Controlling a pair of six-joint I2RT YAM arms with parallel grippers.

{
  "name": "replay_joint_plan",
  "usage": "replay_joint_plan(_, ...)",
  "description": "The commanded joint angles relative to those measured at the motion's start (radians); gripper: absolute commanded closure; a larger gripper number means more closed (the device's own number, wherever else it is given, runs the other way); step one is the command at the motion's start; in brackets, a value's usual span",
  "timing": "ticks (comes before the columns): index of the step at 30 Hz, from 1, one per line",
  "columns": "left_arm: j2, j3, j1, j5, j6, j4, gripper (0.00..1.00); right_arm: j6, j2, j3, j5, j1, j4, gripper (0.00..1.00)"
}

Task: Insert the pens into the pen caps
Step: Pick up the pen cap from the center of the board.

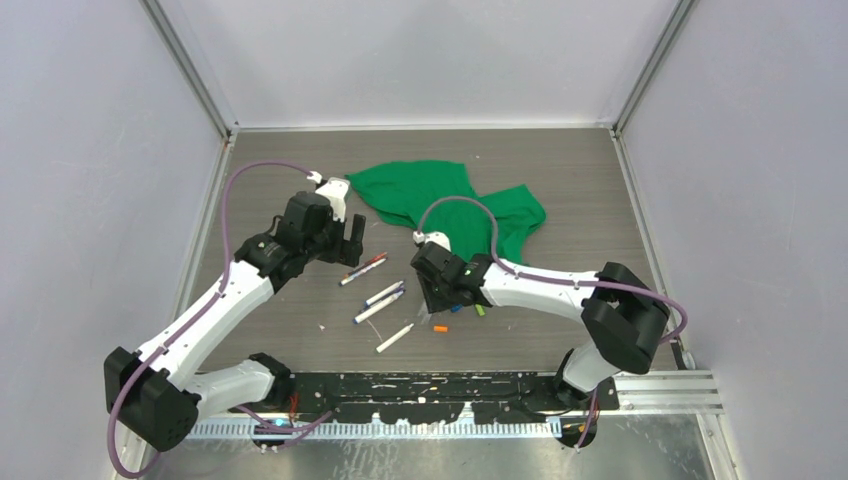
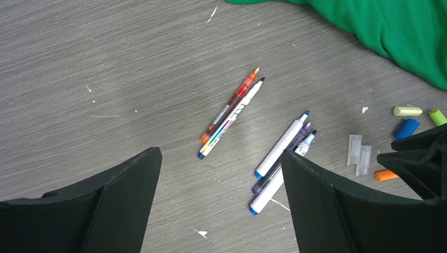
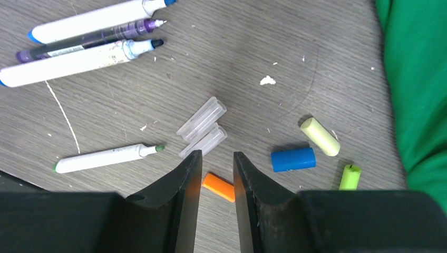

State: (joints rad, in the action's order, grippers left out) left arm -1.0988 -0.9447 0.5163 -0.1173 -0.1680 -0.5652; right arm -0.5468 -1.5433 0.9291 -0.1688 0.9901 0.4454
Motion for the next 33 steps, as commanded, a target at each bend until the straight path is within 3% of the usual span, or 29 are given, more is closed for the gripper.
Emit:
replay_joint_plan(1,0.032,-0.002,0.002,-0.011,0.002,0.050,0.13,-0.064,-0.018,0.049,-0.040,-0.001,-0.022,0.65)
replay_joint_plan(23,0.041,0.001,0.002,-0.006,0.007,0.054,0.13,-0.101,-0.165,0.115,-0.132,0.045,0.018,0.68)
replay_joint_plan(33,0.041,0.003,0.002,-0.003,0.010,0.056,0.13,-0.113,-0.147,0.138,-0.120,0.051,0.017,0.56)
